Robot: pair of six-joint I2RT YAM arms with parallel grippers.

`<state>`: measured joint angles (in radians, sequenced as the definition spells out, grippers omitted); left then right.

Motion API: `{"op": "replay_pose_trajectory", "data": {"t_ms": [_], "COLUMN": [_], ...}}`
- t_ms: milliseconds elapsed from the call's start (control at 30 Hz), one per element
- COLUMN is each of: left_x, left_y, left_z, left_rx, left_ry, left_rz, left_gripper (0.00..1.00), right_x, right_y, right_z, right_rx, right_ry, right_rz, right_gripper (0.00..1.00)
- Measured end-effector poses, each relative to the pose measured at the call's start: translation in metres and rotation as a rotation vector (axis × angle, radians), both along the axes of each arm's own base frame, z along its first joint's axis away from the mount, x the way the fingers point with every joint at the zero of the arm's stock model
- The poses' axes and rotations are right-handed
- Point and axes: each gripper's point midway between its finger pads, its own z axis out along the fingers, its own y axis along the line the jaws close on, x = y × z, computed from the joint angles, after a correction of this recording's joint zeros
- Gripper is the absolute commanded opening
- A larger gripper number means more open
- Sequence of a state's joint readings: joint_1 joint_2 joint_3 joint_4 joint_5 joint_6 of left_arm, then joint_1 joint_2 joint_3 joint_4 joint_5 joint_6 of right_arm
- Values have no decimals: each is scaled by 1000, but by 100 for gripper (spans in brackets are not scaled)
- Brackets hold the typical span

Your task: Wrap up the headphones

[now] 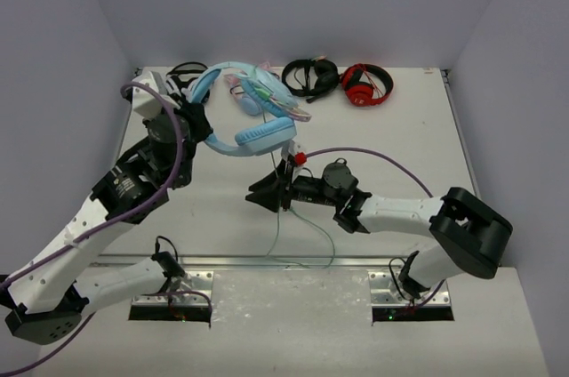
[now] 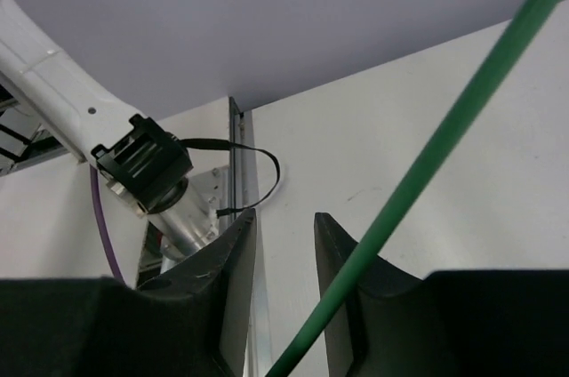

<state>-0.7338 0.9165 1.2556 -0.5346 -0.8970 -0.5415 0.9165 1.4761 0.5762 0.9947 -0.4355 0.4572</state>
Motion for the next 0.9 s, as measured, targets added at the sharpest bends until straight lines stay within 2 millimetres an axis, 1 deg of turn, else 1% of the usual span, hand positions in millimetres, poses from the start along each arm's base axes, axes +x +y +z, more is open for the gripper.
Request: {"op": "replay_pose_trajectory", "data": {"t_ms": [67,133,167,233,300,333,433,467,600,700,767,867,900], "left_x": [0,1,2,7,12,14,15,15,18,22,24,29,31], "left_y": [3,5,6,9,12,15,21,22,23,23,26,34,38], "left_z": [-1,-4,-7,-5,-2,0,3,4,8,9,5,-7,-11], "left_rx": [-16,-10,-3,-21,-43,-52,-73,-76,-74,-58,-32,18,35], "left_ry": [-1,8,15,1,-20,-30,-48,-52,-63,-74,-74,-54,-43], "left_rz": [22,47,63,113,167,192,246,254,276,288,305,341,353], "left_gripper": [0,0,0,1,0,1,1,0,0,0,0,0,0], "right_x": [-7,-13,-17,-31,-49,-57,-74,-77,-82,-82,-81,-86,-90], "right_y": [4,7,9,15,22,24,32,33,33,28,22,14,12], "right_z": [5,9,11,8,-1,-6,-19,-22,-28,-35,-39,-31,-25], "right_rx": [19,35,45,43,24,15,-11,-17,-31,-70,-113,-160,-177], "right_ry": [-2,4,7,21,42,53,79,86,95,101,90,40,16], "right_rz": [16,30,39,83,132,152,199,205,208,181,147,112,104], "right_gripper": [37,42,46,47,52,53,40,26,1,1,1,1,1]}}
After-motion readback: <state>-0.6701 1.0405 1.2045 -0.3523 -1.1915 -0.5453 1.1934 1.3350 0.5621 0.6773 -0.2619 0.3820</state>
